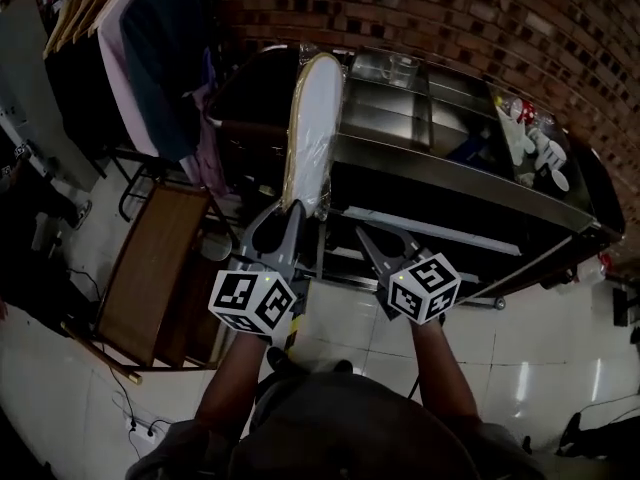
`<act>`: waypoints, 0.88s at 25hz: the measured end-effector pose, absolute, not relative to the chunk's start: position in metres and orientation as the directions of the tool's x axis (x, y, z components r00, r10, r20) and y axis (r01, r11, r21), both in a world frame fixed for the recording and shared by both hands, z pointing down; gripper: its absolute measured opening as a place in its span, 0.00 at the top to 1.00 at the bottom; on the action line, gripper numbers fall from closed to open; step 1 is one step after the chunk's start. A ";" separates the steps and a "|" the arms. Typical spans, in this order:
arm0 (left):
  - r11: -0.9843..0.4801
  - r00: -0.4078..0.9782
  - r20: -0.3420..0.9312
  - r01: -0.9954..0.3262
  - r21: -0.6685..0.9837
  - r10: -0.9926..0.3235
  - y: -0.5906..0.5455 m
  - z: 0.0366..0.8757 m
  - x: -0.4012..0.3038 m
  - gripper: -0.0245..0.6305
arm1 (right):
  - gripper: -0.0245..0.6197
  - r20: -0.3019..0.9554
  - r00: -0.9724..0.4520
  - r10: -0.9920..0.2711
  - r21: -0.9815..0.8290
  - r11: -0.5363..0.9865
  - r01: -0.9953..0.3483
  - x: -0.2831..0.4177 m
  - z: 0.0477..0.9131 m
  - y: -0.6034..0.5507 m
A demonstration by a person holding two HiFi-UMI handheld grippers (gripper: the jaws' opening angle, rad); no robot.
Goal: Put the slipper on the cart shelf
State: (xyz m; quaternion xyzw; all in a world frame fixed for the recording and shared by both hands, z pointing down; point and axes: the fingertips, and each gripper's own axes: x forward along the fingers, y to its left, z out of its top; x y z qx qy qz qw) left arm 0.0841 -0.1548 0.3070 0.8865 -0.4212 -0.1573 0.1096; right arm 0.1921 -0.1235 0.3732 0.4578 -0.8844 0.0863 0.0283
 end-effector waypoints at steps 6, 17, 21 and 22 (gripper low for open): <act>-0.692 0.673 -0.193 -0.637 0.339 -0.714 -0.134 0.305 0.149 0.86 | 0.96 0.107 -0.451 -0.886 -0.114 0.439 -0.891 0.271 0.363 -0.085; -0.694 0.695 -0.151 -0.625 0.357 -0.703 -0.089 0.326 0.163 0.86 | 0.96 0.113 -0.419 -0.901 -0.172 0.398 -0.901 0.304 0.383 -0.044; -0.702 0.705 -0.155 -0.607 0.372 -0.692 -0.074 0.332 0.145 0.86 | 0.96 0.105 -0.407 -0.907 -0.159 0.388 -0.908 0.290 0.377 -0.034; -0.706 0.710 -0.158 -0.599 0.378 -0.687 -0.070 0.332 0.141 0.86 | 0.96 0.104 -0.400 -0.911 -0.163 0.382 -0.910 0.287 0.376 -0.029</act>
